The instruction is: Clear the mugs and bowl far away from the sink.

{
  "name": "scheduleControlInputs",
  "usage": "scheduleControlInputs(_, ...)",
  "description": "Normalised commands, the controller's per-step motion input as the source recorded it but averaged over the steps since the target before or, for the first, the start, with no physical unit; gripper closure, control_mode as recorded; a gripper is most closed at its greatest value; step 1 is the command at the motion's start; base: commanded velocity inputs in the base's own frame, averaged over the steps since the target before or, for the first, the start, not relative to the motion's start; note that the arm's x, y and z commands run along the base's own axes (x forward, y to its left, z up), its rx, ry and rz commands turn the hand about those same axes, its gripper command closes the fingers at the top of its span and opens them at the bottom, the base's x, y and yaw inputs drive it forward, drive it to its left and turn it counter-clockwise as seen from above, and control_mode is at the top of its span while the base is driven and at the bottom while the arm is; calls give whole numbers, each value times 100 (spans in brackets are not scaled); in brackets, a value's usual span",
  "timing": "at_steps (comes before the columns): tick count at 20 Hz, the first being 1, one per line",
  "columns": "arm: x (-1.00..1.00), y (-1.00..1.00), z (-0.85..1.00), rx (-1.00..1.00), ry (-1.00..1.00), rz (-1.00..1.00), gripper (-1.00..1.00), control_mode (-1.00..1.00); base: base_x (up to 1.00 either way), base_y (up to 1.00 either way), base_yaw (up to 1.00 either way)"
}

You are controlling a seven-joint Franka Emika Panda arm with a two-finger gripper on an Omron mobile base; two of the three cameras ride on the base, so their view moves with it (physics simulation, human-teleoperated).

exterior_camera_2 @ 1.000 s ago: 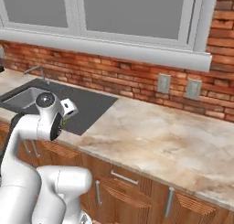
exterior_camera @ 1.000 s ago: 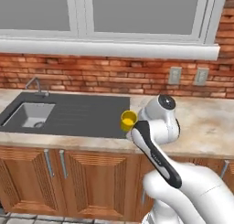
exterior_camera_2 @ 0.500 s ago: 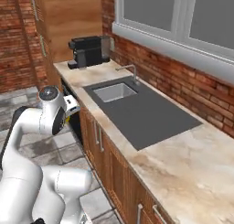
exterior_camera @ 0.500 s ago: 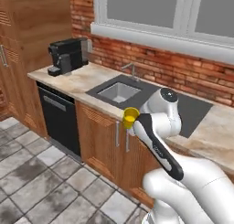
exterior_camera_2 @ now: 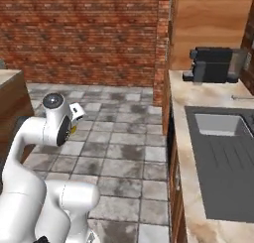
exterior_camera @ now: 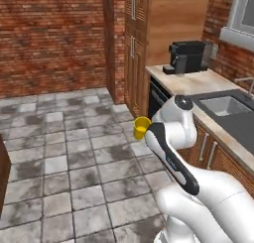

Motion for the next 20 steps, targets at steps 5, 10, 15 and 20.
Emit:
scheduleControlInputs(5, 0, 0, 0, 0, 0, 0, 100, 100, 0, 0, 92)
scheduleControlInputs(10, 0, 0, 0, 0, 0, 0, 100, 100, 0, 9, 80)
scheduleControlInputs(15, 0, 0, 0, 0, 0, 0, 100, 100, 13, 77, 56)
scheduleControlInputs(20, 0, 0, 0, 0, 0, 0, 100, 100, 56, 97, 35)
